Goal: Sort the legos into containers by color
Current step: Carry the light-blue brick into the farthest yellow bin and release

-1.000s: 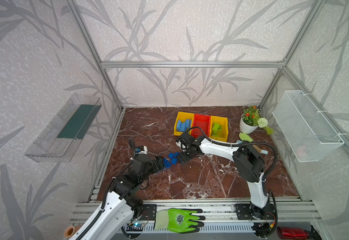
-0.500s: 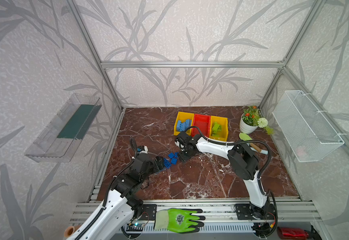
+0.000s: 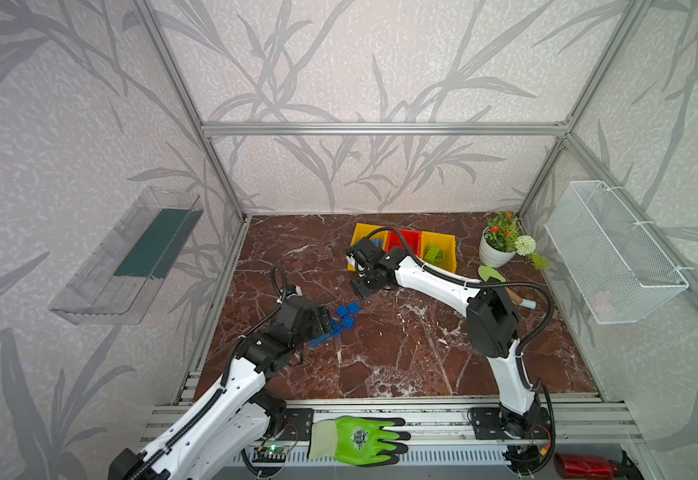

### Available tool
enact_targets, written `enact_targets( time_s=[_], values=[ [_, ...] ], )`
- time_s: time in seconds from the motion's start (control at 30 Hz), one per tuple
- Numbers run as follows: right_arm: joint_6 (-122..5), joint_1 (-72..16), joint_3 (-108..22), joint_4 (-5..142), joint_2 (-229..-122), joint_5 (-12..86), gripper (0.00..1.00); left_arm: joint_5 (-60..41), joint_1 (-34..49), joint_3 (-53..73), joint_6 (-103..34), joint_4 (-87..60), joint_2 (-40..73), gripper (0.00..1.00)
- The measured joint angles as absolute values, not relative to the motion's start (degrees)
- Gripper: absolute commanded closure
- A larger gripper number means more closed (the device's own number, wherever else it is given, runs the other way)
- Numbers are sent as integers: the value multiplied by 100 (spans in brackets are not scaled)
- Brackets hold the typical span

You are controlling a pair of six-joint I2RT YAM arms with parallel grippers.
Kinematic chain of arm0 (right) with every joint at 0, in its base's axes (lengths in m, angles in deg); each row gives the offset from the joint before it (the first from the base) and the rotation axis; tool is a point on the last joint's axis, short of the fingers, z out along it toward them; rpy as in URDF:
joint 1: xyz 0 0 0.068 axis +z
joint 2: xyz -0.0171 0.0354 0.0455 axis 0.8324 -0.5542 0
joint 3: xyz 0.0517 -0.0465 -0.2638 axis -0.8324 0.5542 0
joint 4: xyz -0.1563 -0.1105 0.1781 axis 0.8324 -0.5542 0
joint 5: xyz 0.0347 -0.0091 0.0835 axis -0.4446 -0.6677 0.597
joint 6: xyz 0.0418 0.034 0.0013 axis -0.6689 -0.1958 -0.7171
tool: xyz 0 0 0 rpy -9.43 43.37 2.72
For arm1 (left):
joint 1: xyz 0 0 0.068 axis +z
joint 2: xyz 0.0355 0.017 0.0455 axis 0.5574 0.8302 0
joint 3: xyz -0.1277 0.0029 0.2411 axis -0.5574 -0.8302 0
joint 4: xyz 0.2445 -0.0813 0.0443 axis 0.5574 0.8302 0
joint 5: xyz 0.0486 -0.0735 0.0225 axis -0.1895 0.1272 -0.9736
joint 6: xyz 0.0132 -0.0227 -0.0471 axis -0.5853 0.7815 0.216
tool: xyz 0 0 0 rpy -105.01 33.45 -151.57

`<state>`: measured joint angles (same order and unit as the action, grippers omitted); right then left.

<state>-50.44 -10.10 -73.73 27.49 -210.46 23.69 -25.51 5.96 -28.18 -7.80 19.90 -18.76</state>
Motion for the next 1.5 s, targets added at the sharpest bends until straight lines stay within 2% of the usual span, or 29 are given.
enact_targets(
  time_s=[0.13, 0.23, 0.6, 1.2, 1.3, 1.4, 1.5],
  values=[
    [-4887, -1332, -7935, 2867, -21149, 2365, 44, -2608, 600, -2471, -876, 1896, -1384, 11],
    [-4740, -1535, -8870, 2884, -21575, 2363, 44, -2634, 633, -2257, -955, 1822, -1047, 11],
    [-4334, -1843, -12037, 2216, -23739, 2260, 44, -2606, 854, -1789, -1077, 1641, -166, 11],
    [-4329, -2199, -12155, 2102, -24040, 2430, 41, -2409, 1044, -1548, -1070, 1529, 365, 11],
    [-4347, -2223, -12155, 2102, -24042, 2470, 31, -2387, 1044, -1546, -1066, 1542, 365, 11],
    [-4386, -2228, -12155, 2102, -24049, 2518, 12, -2381, 1044, -1538, -1066, 1571, 365, 11],
    [-4406, -2228, -12155, 2104, -24049, 2566, 5, -2381, 1044, -1454, -1066, 1651, 378, 11]
  ],
)
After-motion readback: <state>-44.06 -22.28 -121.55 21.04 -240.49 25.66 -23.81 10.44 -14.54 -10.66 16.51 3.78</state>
